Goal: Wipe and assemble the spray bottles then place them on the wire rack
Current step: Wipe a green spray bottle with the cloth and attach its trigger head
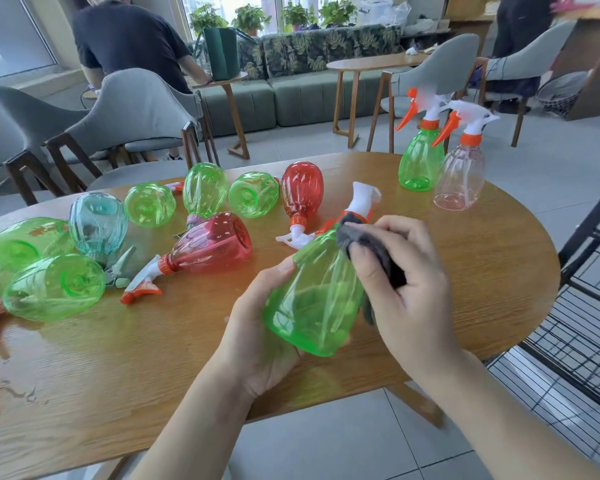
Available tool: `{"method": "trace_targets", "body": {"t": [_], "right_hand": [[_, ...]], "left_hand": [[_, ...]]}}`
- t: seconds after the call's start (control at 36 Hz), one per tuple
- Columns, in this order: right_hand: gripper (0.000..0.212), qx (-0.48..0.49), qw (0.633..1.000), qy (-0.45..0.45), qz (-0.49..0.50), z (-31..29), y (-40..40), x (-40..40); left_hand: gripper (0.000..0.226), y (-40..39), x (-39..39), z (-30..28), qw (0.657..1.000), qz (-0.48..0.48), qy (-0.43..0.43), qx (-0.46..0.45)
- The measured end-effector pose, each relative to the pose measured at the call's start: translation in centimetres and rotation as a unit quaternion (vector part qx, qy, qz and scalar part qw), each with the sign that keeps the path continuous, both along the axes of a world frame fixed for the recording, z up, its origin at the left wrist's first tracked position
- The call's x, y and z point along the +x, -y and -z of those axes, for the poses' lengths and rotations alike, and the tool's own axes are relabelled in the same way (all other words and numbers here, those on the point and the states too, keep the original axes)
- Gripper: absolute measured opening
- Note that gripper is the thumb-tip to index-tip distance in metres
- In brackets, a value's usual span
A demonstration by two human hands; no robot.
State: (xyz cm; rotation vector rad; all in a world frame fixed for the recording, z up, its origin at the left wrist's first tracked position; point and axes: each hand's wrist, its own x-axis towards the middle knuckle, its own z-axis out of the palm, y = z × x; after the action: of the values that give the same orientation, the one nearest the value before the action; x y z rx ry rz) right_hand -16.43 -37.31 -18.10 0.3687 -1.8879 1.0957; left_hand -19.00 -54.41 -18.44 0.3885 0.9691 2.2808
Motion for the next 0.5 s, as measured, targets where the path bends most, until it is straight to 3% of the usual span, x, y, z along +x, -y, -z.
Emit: {"method": "trace_targets", "body": {"t": [0.17, 0.25, 0.39, 0.5], "right_hand": [[0.026, 0.032, 0.999, -0.026, -0.035, 0.6, 0.9, 1.0], [0.025, 0.047, 0.998, -0.027, -0.03, 0.6, 0.6, 0.7], [0.025, 0.014, 1.0, -0.003, -0.012, 0.2, 0.3, 0.3], [0.023, 0.089, 0.995, -0.033, -0.035, 1.0, 1.1, 1.1]], "left_hand": [[0.072, 0.0, 0.2, -0.2, 1.0, -0.005, -0.007, 0.014], [0.083, -0.1, 0.1, -0.1, 0.999, -0.036, -0.019, -0.029], [0.063, -0.4, 0.2, -0.2, 0.996, -0.044, -0.046, -0.063], [0.054, -0.2, 0.1, -0.1, 0.998, -0.052, -0.006, -0.04]]}}
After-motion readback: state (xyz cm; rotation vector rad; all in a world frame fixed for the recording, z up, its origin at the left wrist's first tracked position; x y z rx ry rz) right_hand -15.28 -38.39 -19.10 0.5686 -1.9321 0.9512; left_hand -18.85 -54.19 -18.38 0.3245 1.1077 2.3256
